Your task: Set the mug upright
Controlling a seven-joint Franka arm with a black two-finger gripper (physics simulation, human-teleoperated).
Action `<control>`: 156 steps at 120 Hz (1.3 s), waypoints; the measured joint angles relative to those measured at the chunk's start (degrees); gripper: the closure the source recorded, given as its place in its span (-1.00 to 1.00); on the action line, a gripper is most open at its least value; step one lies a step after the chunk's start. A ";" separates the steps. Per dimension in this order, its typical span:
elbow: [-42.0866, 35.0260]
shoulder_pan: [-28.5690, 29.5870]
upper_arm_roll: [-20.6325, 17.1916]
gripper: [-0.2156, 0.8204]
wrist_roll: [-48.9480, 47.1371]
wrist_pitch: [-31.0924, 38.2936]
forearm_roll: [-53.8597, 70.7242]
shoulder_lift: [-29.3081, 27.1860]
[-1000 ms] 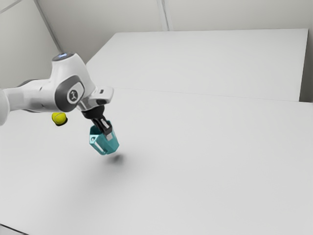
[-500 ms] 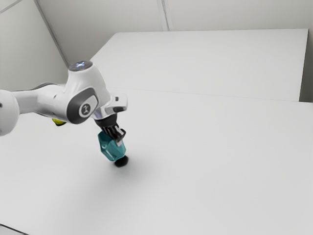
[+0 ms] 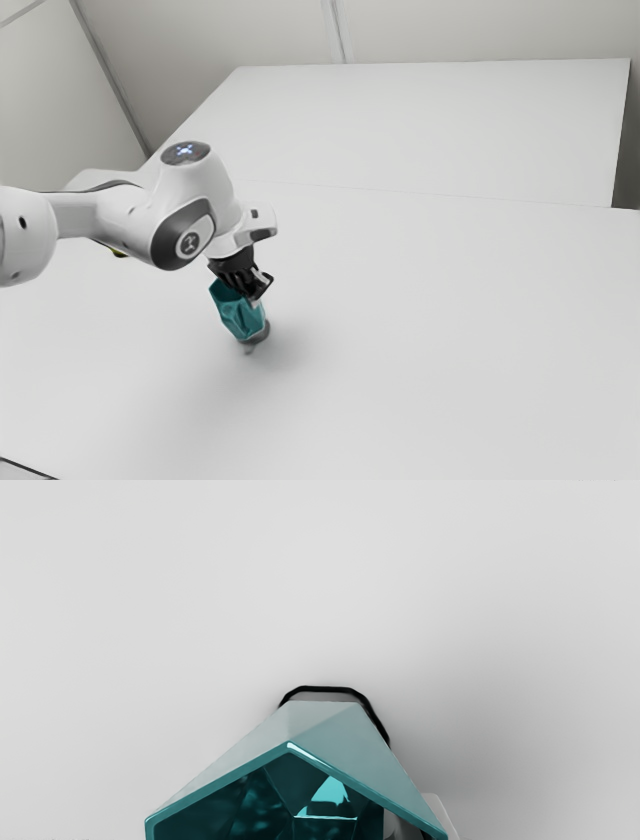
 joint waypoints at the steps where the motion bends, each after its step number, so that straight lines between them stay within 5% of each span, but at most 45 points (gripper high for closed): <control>1: 0.00 -0.01 0.00 0.91 -0.15 0.03 0.02 0.06; 63: 0.00 -0.73 -0.01 0.89 -6.25 1.59 0.22 2.67; 86: -0.26 -0.86 0.01 0.15 -7.27 2.51 -0.11 2.63; 101: -0.26 -0.98 0.01 -0.17 -7.64 2.76 -0.35 0.61; 128: 0.52 -1.06 0.02 -0.42 -7.86 1.15 -0.93 -3.28; 156: 10.90 -1.01 -0.61 -0.51 -8.21 -10.72 -3.22 -2.37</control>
